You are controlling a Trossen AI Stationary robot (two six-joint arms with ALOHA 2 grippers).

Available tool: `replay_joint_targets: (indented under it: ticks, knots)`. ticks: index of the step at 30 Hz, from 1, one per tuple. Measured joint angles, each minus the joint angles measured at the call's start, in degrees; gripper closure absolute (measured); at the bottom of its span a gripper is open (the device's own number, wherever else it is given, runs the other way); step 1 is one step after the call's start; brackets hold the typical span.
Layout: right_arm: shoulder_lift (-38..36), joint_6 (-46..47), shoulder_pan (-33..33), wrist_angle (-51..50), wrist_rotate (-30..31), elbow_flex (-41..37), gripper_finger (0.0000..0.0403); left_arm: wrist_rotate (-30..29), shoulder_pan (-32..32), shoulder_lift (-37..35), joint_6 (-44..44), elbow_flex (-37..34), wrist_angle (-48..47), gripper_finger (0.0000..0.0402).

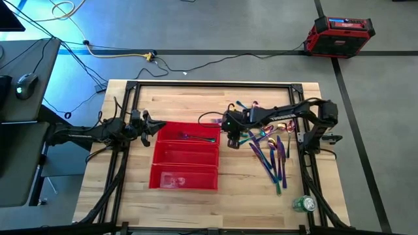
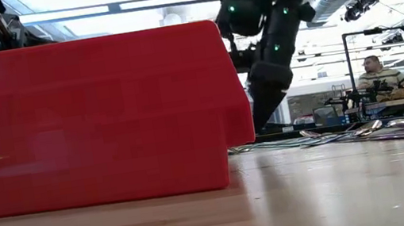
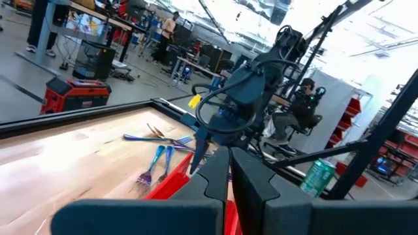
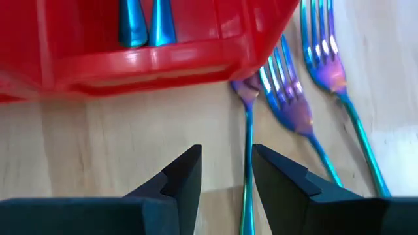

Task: Sort silverware
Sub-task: Put the purple fork into the top red bin

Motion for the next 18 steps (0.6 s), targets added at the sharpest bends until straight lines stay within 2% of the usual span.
replay_joint_targets:
  ticks: [8,15,18]
  knots:
    - [1.79,-0.43,-2.97,3.00,-0.56,-2.05,0.0279,-0.04,0.00,0.00,0.48,0.00,0.01,0.0401]
    - [3.59,-0.45,-4.94,5.14,-3.43,-3.43,0.0279,-0.04,0.00,-0.01,0.44,0.00,-0.06,0.0401]
    - [4.63,-0.51,-4.92,5.66,-2.99,-3.28,0.0289,-0.05,0.00,-0.02,0.46,0.00,0.00,0.0401]
